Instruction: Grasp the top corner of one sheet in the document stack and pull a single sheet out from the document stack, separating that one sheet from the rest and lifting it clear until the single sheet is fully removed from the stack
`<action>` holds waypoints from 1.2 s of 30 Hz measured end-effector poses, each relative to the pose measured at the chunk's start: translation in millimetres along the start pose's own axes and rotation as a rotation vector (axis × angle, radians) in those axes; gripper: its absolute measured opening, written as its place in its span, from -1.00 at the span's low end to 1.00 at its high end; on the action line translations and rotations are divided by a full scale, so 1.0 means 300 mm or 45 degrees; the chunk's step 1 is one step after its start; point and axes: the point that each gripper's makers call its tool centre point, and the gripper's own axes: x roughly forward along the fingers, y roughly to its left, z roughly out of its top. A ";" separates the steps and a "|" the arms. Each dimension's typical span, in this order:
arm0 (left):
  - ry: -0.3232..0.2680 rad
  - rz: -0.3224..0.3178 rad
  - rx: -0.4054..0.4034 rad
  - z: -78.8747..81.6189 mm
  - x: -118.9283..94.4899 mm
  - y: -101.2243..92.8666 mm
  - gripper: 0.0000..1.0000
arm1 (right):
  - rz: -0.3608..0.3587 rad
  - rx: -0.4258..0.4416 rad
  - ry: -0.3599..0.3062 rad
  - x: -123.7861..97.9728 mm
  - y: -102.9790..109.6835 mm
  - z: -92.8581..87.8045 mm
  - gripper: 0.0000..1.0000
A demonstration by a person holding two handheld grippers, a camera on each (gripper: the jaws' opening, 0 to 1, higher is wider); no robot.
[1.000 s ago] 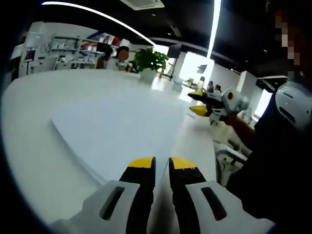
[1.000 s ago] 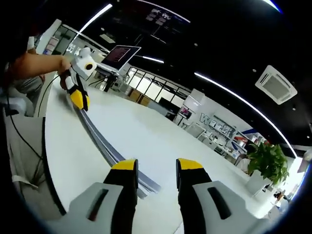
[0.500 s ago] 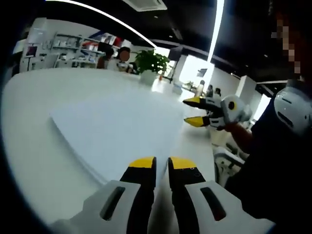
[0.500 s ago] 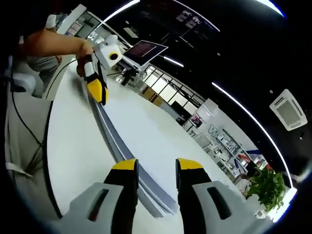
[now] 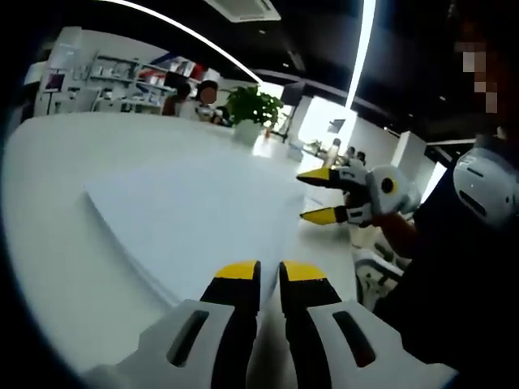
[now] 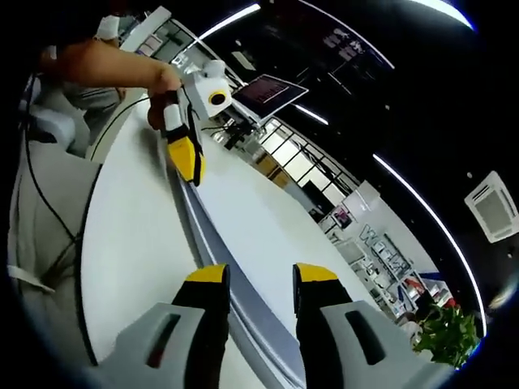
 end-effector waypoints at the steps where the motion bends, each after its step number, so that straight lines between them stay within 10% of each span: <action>1: -0.002 0.000 -0.001 0.000 0.000 -0.001 -0.78 | -0.002 -0.008 0.008 0.004 -0.001 -0.004 -0.38; 36: -0.050 0.052 0.053 -0.002 0.004 -0.012 -0.77 | 0.034 -0.071 0.107 0.057 0.041 -0.034 -0.96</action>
